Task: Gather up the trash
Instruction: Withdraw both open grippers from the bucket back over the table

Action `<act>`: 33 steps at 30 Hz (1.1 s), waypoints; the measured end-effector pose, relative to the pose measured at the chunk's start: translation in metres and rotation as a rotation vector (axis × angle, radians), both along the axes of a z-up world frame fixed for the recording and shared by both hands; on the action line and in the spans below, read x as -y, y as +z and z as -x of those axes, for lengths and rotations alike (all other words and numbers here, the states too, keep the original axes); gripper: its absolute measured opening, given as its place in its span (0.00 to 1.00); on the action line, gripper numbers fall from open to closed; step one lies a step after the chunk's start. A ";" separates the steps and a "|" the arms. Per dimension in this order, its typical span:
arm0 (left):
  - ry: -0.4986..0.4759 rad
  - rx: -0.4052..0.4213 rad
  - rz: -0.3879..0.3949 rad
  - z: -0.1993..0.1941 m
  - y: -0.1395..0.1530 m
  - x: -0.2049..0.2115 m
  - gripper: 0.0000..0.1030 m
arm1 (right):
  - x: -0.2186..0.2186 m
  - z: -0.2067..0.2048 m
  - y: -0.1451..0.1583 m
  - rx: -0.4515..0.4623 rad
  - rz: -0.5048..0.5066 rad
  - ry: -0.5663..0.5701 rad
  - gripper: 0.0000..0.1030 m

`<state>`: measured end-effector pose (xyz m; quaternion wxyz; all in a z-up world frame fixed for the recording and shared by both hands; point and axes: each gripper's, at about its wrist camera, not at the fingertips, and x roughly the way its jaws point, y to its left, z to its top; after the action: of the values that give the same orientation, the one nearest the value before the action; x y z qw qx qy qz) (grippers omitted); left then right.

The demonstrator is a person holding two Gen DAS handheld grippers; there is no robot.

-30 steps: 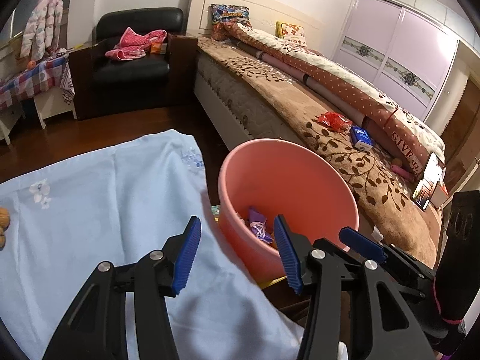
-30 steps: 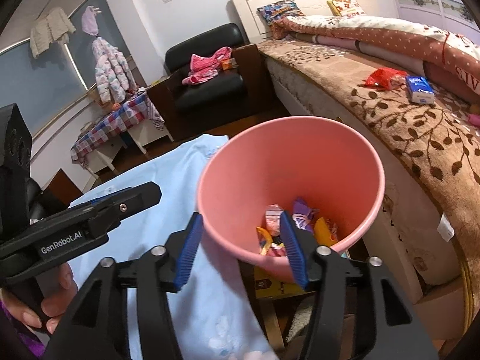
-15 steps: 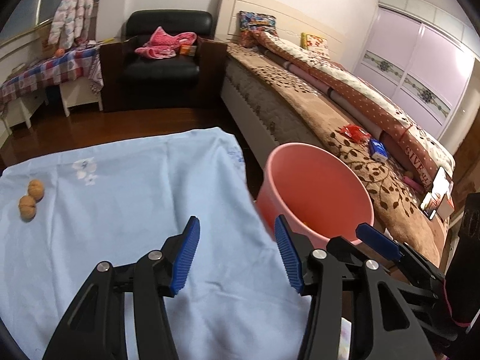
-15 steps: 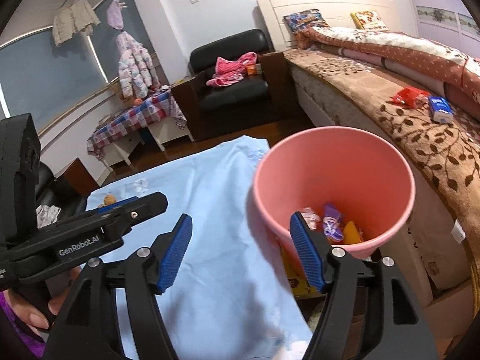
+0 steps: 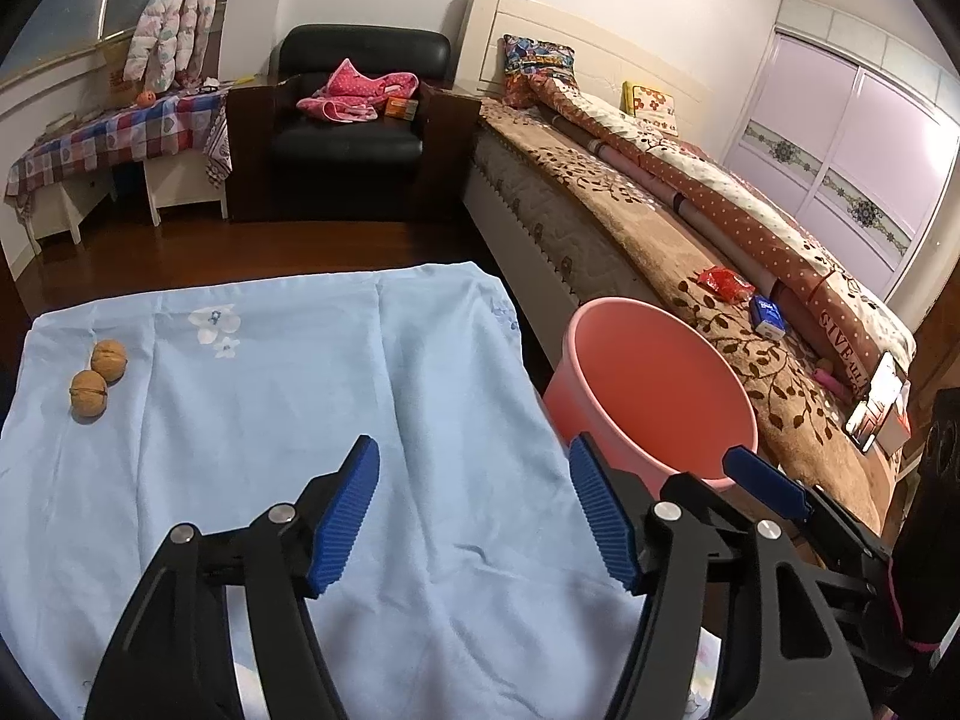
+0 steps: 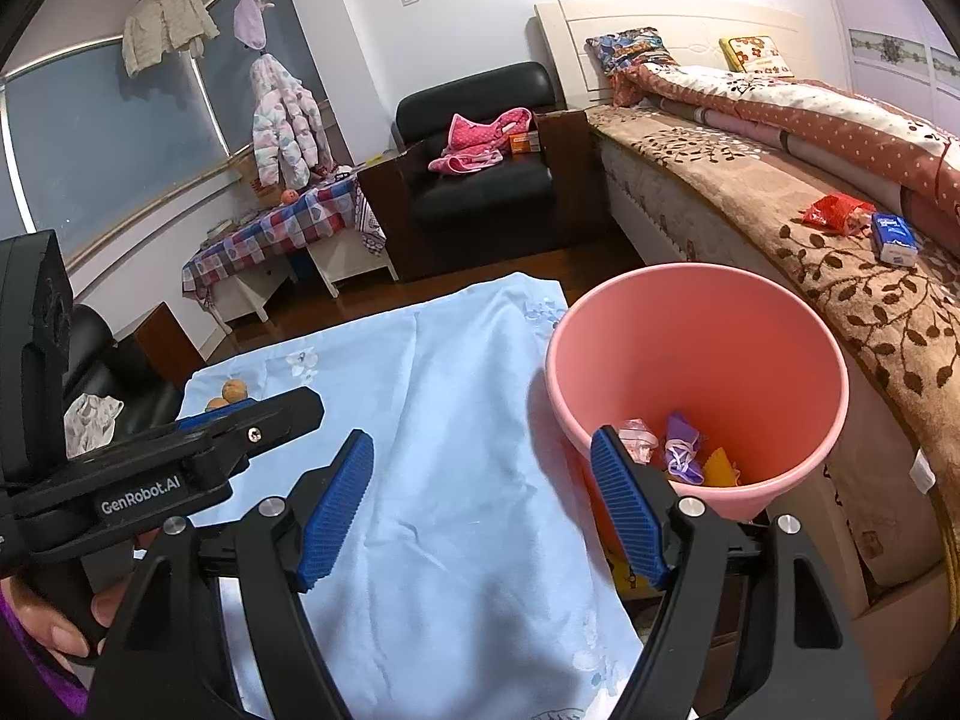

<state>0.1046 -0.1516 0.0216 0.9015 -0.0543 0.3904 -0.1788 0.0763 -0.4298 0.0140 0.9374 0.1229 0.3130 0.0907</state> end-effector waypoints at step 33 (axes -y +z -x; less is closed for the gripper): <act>0.193 0.037 -0.061 0.042 -0.022 -0.064 0.73 | -0.064 0.022 -0.008 0.058 0.100 0.083 0.77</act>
<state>0.0625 -0.0879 -0.0003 0.9228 -0.0607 0.3719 -0.0800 0.0545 -0.3660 0.0058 0.9464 0.0601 0.2947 0.1175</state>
